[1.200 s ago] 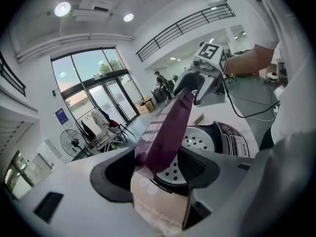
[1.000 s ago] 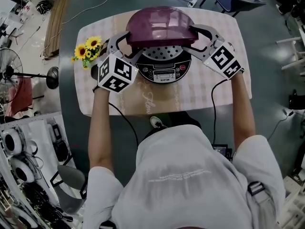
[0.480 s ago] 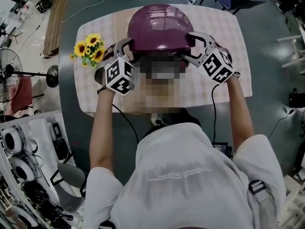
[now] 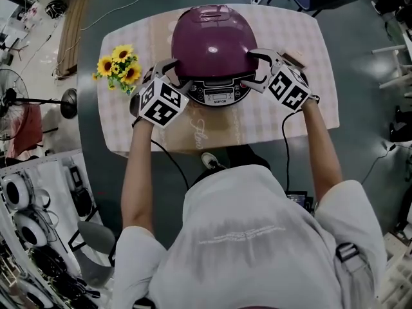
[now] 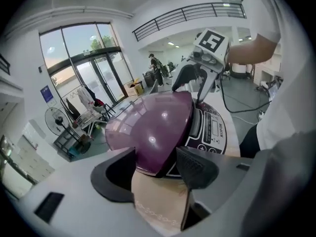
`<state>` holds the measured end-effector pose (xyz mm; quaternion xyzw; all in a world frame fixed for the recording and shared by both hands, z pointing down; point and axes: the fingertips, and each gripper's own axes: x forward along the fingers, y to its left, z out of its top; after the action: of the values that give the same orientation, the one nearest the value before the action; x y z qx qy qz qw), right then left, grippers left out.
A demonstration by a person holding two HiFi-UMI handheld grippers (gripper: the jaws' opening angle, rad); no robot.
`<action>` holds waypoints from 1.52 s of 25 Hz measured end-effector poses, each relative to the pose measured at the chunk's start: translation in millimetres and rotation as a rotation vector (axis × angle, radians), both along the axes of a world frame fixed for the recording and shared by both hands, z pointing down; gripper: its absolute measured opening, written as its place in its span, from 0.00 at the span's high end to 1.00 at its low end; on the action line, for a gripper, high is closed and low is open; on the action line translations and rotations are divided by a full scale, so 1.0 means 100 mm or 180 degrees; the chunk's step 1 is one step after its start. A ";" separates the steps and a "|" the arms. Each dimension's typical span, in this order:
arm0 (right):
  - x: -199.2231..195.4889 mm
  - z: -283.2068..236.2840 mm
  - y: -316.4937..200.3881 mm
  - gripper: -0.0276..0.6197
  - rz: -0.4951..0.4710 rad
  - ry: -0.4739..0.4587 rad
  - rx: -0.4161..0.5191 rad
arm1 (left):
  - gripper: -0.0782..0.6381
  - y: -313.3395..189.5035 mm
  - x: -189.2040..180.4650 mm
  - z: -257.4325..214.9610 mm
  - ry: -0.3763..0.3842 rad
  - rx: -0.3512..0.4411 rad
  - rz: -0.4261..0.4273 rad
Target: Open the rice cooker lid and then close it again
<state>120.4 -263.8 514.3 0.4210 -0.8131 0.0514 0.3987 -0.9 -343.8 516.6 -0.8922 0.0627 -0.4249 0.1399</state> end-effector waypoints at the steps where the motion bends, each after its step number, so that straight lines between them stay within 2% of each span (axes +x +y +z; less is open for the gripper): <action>1: -0.01 0.00 0.00 0.44 0.0022 -0.0065 -0.0014 | 0.53 0.00 0.00 0.01 0.0034 -0.0069 -0.0012; 8: 0.10 -0.03 -0.08 0.47 0.0357 -0.0552 0.0036 | 0.53 0.00 0.00 0.02 0.0093 -0.0138 0.0050; 16: 0.09 -0.01 -0.09 0.47 0.0408 -0.0777 -0.0092 | 0.53 0.01 -0.01 0.06 0.0122 -0.0342 0.0143; 19: 0.08 0.01 -0.08 0.46 0.0396 -0.0775 -0.0155 | 0.53 0.02 -0.02 0.07 0.0120 -0.0494 0.0177; 23: 0.08 0.03 -0.07 0.48 0.0431 -0.0814 -0.0203 | 0.53 0.03 -0.02 0.07 0.0269 -0.0801 0.0110; 24: 0.09 0.02 -0.08 0.49 0.0446 -0.0839 -0.0202 | 0.50 0.03 -0.02 0.06 0.0333 -0.0874 0.0075; 27: 0.10 0.04 -0.09 0.49 0.0468 -0.0870 -0.0214 | 0.49 -0.01 0.00 0.03 0.0595 -0.1152 -0.0133; 29: 0.09 0.05 -0.10 0.49 0.0485 -0.0847 -0.0229 | 0.52 -0.05 0.00 0.02 0.0749 -0.1288 -0.0287; 38: 0.09 0.07 -0.09 0.49 0.0542 -0.0821 -0.0234 | 0.52 -0.05 0.01 0.06 0.0657 -0.1213 -0.0358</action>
<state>129.2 -272.5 521.5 0.4633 -0.8166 0.1684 0.3003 -0.3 -348.5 522.4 -0.9364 0.0449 -0.3426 -0.0622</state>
